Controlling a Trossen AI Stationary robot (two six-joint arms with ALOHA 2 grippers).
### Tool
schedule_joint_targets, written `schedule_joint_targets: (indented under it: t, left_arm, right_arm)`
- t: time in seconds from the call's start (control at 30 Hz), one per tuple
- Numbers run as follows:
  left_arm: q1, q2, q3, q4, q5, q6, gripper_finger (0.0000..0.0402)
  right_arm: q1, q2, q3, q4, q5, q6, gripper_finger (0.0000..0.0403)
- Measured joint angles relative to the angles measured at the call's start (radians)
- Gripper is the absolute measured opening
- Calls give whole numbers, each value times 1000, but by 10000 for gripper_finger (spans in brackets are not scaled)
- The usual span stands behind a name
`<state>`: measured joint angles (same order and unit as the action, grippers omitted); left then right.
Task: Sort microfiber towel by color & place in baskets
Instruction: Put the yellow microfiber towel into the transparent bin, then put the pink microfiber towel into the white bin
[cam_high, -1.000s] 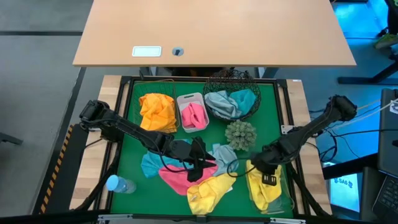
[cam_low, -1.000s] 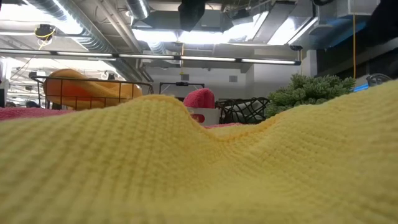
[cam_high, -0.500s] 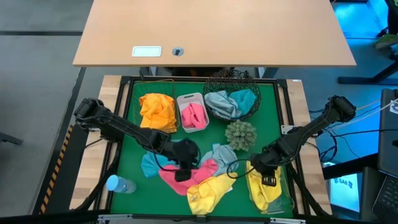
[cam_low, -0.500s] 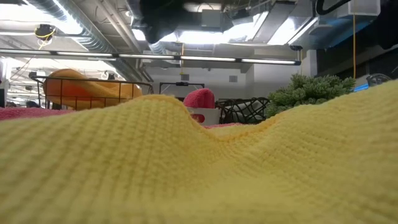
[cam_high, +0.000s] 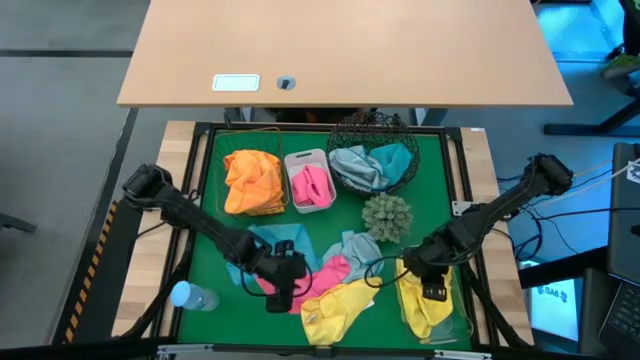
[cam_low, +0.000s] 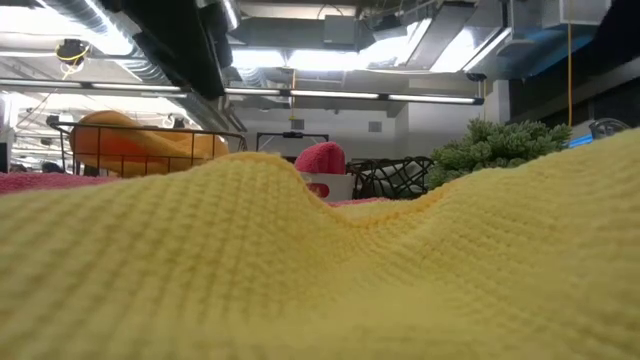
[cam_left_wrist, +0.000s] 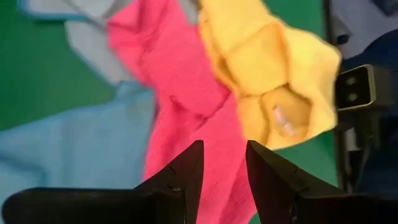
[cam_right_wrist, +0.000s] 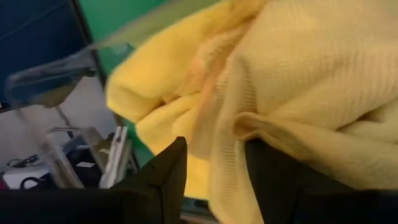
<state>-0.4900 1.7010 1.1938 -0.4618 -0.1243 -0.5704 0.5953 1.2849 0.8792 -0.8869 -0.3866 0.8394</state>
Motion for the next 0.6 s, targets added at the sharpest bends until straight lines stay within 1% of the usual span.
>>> schedule_joint_targets:
  t: [0.07,0.2,0.27,0.4,0.5,0.6]
  left_arm:
    - [-16,6,0,1,-19,-1,114]
    - [-28,23,1,1,-23,-2,114]
    - [-32,23,0,-4,-30,-3,114]
    - [-33,23,1,-1,-80,-33,115]
    - [-28,26,1,0,-61,-84,122]
    - [-21,52,0,-2,-29,-116,139]
  right_arm:
    - [0,0,35,-31,1,-1,163]
    - [0,-1,106,-121,28,-19,163]
    - [0,-1,140,-176,60,-31,163]
    - [1,-1,205,-279,128,-36,163]
    - [0,-1,246,-328,159,-35,163]
    - [0,-1,274,-351,160,-36,163]
